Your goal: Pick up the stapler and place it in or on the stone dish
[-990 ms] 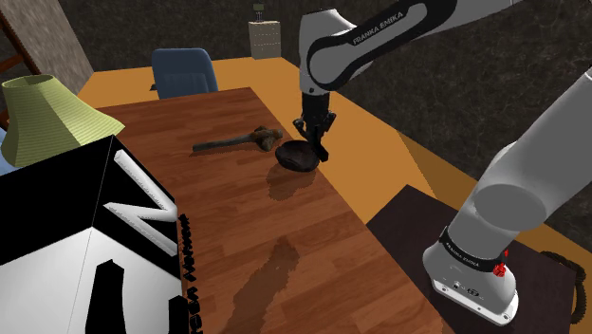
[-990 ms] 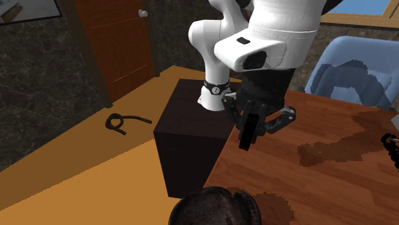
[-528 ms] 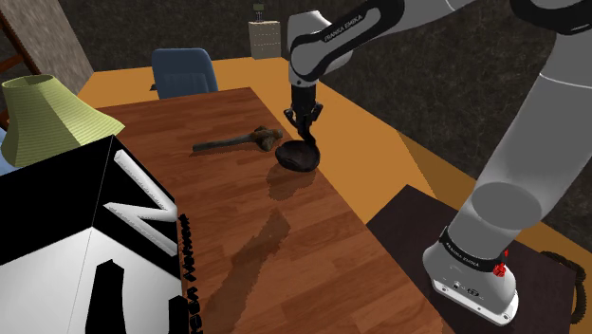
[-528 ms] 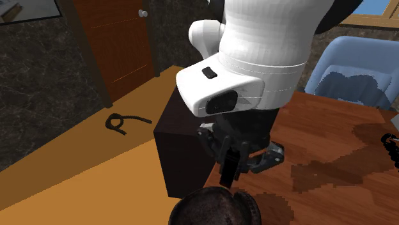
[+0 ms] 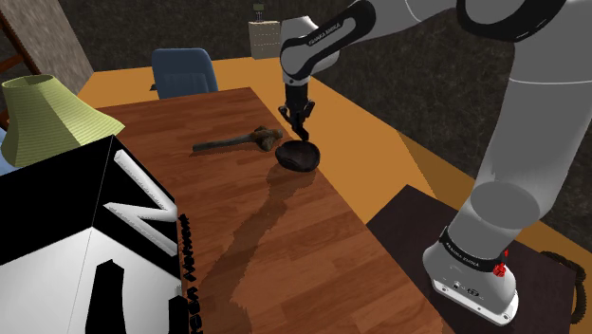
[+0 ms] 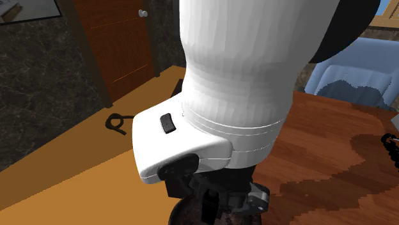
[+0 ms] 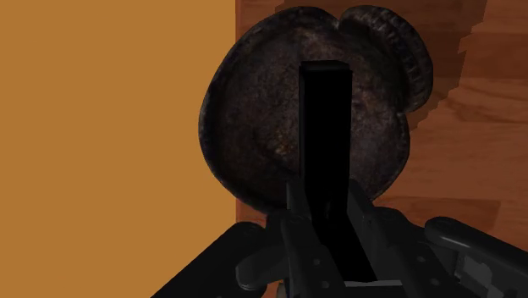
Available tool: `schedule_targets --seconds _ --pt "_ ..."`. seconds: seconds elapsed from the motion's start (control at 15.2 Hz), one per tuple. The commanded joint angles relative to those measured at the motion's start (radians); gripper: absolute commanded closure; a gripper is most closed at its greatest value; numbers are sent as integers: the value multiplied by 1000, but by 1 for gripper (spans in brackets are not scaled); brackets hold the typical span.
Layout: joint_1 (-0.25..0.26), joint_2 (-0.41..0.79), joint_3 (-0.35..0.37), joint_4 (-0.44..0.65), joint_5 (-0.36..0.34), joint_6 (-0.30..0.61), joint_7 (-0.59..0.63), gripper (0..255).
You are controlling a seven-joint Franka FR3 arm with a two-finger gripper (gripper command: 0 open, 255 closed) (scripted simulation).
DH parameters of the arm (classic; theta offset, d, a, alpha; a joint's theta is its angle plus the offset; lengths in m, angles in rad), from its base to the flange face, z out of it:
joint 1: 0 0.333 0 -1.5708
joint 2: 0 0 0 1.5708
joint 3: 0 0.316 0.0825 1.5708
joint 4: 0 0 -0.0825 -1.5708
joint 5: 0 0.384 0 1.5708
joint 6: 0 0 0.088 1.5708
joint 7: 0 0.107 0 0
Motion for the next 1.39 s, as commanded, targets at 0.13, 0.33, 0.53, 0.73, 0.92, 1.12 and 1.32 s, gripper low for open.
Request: schedule_targets --seconds 0.13,0.33,0.53,0.73,0.92,1.12,1.32 --pt "1 24 -1 -23 -6 46 5 255" --pt "2 47 -3 -40 -11 87 10 255" --pt "2 47 -3 -40 -11 87 10 255" --pt "2 47 -3 -40 -11 87 10 255" --pt "2 47 -3 -40 -11 87 10 0" --pt "2 47 -3 -40 -11 87 10 0" --pt "2 30 -1 -28 -7 58 7 0"
